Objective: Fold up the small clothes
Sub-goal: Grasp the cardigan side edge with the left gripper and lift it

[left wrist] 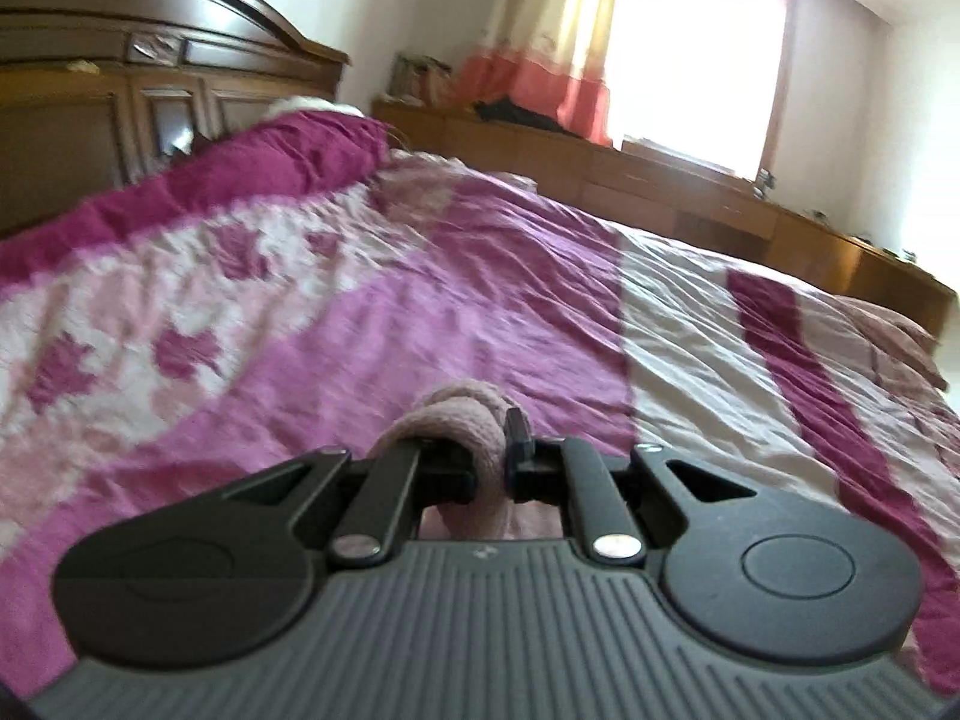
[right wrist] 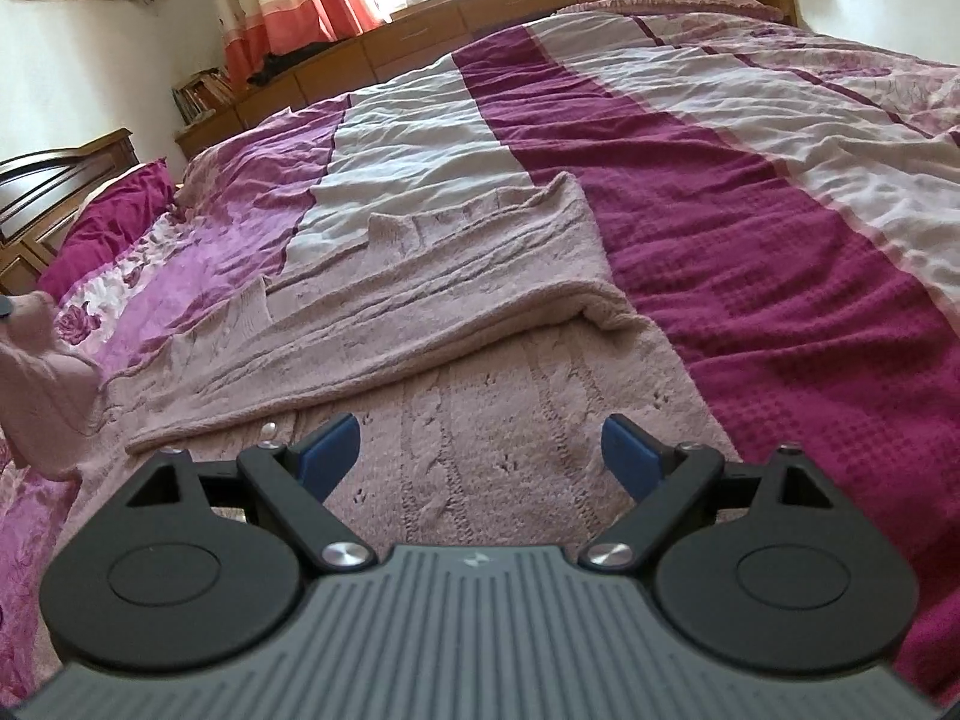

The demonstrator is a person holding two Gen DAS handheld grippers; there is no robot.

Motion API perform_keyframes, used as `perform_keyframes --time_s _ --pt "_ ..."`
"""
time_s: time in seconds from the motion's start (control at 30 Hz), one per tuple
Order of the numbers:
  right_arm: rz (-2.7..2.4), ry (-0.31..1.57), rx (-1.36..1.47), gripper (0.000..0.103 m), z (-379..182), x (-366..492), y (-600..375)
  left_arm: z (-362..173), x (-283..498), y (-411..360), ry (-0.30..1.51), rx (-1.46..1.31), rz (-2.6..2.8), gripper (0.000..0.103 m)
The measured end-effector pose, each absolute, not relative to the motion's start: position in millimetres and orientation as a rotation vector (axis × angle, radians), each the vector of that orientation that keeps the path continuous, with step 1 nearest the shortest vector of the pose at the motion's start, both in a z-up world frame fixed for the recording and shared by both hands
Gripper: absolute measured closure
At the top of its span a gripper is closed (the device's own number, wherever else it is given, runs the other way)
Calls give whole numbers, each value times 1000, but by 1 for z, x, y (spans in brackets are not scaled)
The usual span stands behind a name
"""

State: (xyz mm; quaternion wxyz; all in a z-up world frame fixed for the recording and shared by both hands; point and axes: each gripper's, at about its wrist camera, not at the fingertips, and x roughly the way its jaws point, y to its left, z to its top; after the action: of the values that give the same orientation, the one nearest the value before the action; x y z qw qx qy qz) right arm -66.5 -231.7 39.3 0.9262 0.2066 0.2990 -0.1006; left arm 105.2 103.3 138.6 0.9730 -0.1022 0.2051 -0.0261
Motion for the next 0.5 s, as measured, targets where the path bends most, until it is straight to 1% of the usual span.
perform_keyframes --time_s 0.27,0.5 --pt "-196 613 442 11 36 -69 -234 110 94 55 467 -181 -100 92" --pt "-190 628 453 11 31 -68 -235 78 83 25 549 -129 -148 92"
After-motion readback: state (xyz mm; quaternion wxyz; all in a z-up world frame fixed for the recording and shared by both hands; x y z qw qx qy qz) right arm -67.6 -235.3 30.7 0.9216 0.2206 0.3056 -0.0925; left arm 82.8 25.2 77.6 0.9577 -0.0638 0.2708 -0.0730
